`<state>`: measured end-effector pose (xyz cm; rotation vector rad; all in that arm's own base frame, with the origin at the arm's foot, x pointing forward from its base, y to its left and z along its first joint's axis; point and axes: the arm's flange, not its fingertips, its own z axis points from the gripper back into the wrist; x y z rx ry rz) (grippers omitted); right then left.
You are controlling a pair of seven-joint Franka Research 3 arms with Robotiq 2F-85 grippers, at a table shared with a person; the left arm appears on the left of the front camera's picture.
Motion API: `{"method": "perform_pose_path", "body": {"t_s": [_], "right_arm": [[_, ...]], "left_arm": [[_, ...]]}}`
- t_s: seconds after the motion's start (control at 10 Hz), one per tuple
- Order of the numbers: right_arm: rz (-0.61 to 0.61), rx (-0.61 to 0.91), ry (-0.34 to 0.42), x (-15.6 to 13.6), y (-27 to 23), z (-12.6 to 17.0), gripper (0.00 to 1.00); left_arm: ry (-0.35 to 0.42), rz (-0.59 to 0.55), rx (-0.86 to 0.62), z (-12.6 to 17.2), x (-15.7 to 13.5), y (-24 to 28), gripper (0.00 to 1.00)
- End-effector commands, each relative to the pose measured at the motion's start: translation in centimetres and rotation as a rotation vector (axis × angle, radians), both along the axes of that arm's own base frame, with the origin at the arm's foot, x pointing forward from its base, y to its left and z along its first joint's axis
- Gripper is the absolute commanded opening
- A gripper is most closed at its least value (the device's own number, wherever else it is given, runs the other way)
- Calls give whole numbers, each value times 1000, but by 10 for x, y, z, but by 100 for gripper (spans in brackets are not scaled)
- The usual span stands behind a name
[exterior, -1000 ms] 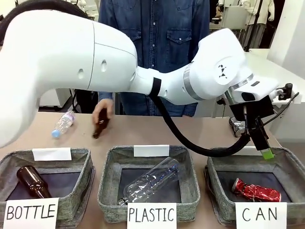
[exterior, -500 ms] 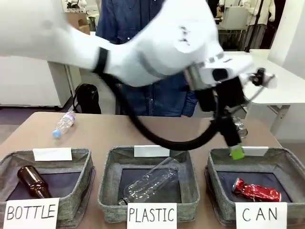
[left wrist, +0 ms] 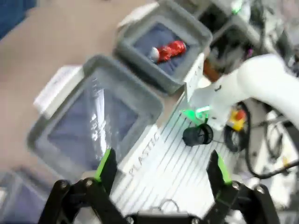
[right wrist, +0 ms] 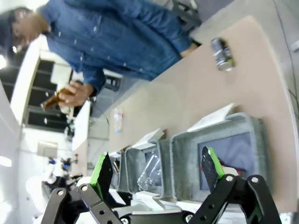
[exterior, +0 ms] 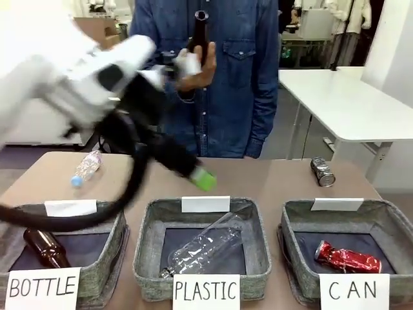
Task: Sort the can waste into the basket.
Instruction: Pick up the can waste from the table and place it in the right Fabric basket.
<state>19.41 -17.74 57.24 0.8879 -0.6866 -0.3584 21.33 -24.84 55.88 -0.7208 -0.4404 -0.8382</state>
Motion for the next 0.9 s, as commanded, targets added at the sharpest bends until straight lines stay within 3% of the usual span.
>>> {"method": "perform_pose_path", "body": {"t_s": [0.0,0.2,0.3,0.5,0.6,0.8], "right_arm": [[54,-56,-46,32,108,9,100],[188,12,-4,54,186,9,100],[225,9,18,60,209,6,100],[177,50,58,72,220,4,100],[252,-15,20,60,222,31,100],[252,-15,20,60,222,31,100]], "left_arm": [[189,413,-167,10,-10,122,100],[426,354,-317,-8,-3,238,100],[485,239,-357,-21,-10,286,100],[597,229,-385,-60,-22,350,100],[489,264,-369,2,-7,300,100],[489,264,-369,2,-7,300,100]]}}
